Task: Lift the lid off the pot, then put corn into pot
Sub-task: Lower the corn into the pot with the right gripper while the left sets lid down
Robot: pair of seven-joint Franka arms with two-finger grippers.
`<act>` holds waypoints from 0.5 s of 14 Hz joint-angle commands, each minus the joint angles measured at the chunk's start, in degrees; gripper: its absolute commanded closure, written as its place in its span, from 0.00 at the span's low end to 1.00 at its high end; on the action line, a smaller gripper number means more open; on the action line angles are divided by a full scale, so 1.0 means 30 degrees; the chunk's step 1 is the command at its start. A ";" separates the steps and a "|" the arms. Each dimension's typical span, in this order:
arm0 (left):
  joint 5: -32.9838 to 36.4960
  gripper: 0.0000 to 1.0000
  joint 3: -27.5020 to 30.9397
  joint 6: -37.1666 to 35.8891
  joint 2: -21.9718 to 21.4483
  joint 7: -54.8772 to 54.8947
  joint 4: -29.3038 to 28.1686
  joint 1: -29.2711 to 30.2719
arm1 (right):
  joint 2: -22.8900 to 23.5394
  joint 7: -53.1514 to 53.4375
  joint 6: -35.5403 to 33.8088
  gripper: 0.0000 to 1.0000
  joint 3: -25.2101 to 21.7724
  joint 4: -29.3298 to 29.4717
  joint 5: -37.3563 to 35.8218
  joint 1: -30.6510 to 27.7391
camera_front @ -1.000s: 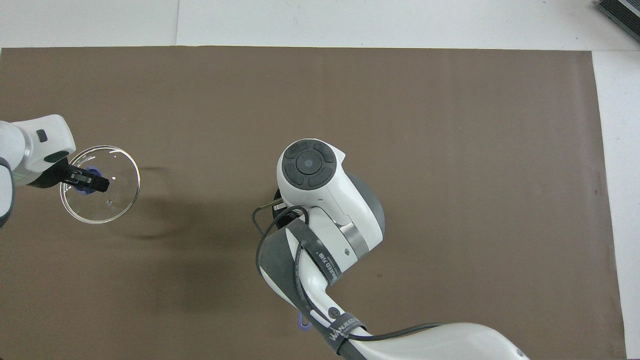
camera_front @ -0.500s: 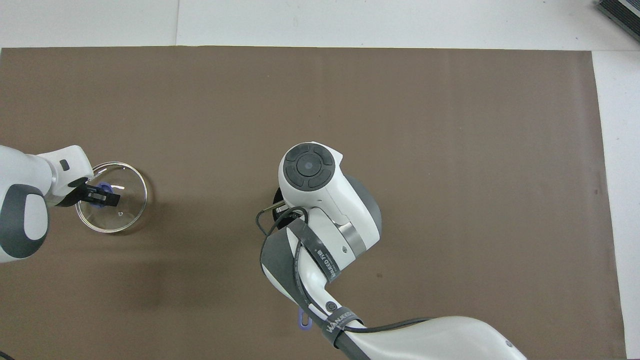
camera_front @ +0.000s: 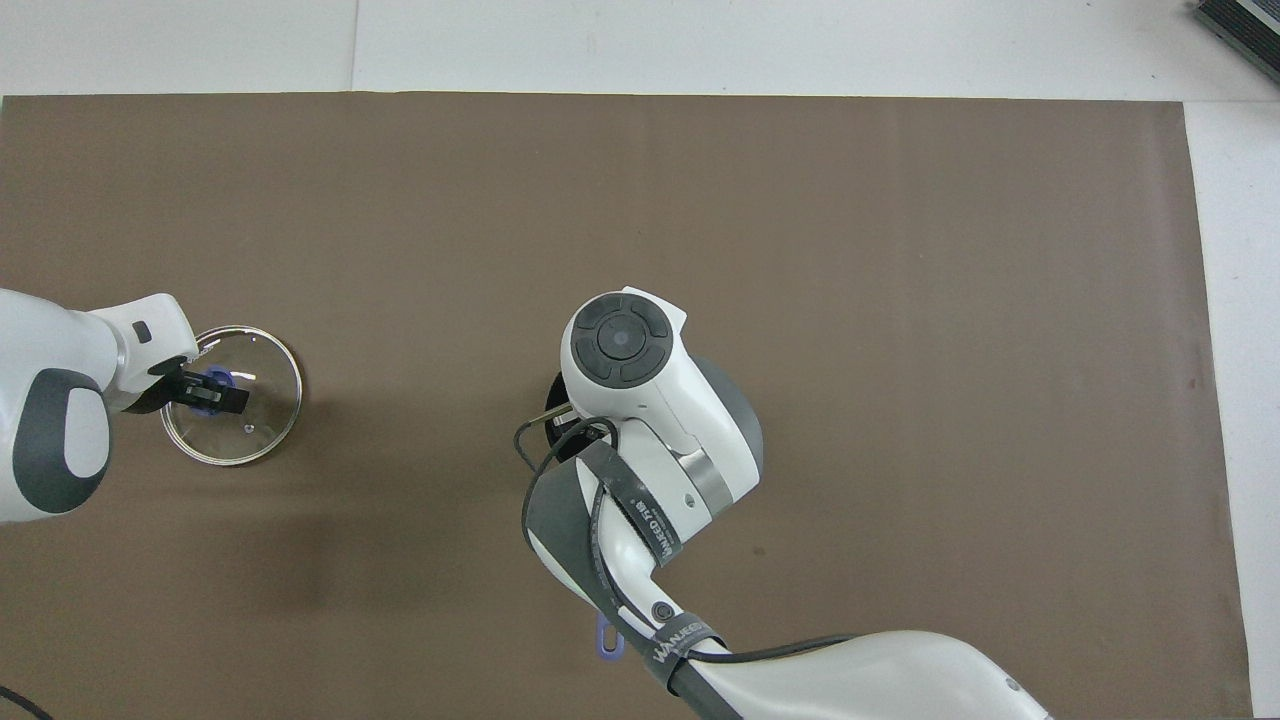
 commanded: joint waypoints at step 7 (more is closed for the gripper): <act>-0.0156 0.00 -0.0244 -0.2796 0.0305 -0.1271 0.4191 -0.0818 | -0.0448 -0.0221 0.0182 0.34 0.0067 -0.0374 -0.0305 -0.0061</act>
